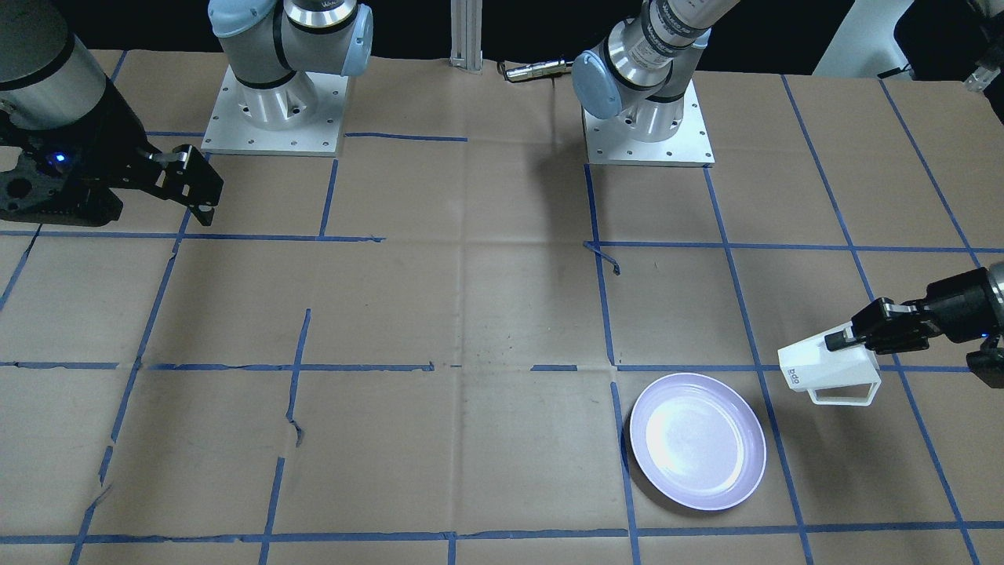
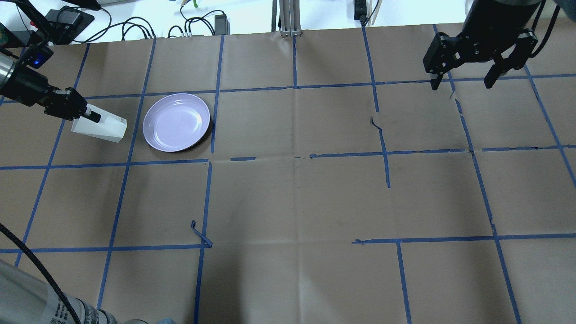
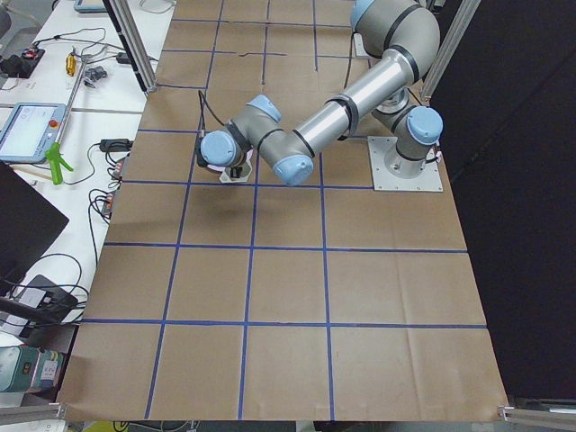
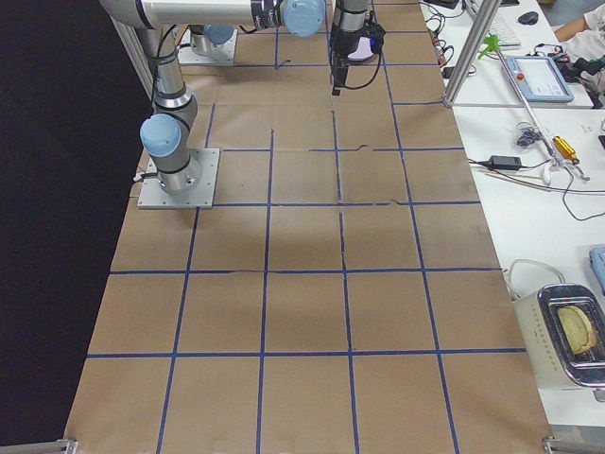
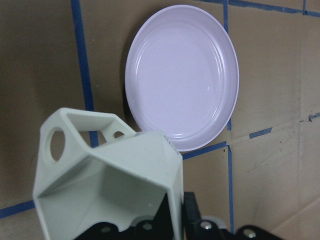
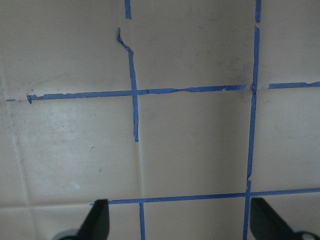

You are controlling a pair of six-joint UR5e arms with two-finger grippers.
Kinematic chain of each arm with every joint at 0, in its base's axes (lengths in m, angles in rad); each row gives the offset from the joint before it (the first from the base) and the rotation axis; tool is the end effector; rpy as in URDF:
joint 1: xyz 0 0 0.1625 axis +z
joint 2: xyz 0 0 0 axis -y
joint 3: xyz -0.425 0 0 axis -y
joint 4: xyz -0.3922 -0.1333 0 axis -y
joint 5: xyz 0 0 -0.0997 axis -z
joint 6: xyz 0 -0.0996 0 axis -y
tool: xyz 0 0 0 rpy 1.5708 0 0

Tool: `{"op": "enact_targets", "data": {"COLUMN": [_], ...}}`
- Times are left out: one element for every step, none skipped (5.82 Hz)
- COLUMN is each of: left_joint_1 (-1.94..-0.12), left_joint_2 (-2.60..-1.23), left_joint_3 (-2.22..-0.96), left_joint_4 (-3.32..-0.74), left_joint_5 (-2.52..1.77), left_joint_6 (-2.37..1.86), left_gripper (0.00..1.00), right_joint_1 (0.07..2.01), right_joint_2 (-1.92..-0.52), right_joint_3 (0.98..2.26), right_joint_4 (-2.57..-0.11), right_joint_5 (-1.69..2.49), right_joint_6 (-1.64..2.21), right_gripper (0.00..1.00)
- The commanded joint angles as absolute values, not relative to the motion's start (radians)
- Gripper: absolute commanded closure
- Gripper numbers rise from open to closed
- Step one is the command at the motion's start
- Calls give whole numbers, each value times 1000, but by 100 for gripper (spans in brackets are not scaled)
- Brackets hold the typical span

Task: Flip cup and place on plate
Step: 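Carry the upright cup with the left gripper over the lavender plate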

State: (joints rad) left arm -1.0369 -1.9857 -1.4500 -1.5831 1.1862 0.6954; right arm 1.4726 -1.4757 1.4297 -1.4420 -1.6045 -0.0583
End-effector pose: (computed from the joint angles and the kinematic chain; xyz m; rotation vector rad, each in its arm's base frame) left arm 0.1655 -0.6153 0.3197 -0.1345 -2.6518 -0.0368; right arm 0.0780 -0.5335 0.4962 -0.0599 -3.1111 -0.1326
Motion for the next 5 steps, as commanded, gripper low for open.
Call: {"op": "enact_targets", "data": {"left_joint_1": [-1235,-1340,-1414,-1452,-1463], "left_joint_2": [-1982,-1999,-2015,-2019,-2014], "left_joint_3": [-1459,-1474,-1474,-1485,-1532], "left_joint_4": [-1391,-1274,-1237,-1235,-1211], "left_joint_5": [1350,1449,1541,1599,1604], "left_joint_6": [509,479,507,657,682], "left_gripper": [100,100,100,100,100], "right_joint_1": [1473,1473,1473,1473,1473], "right_joint_2": [-1476,-1476,-1476,-1476,-1476], "right_joint_3": [1430,1430,1430,1430,1430], "right_joint_4": [-1442,-1442,-1442,-1442,-1442], "right_joint_5": [-1605,-1605,-1605,-1605,-1605], "right_joint_6": [-58,-58,-58,-58,-58], "right_gripper": [0,0,0,0,0]}}
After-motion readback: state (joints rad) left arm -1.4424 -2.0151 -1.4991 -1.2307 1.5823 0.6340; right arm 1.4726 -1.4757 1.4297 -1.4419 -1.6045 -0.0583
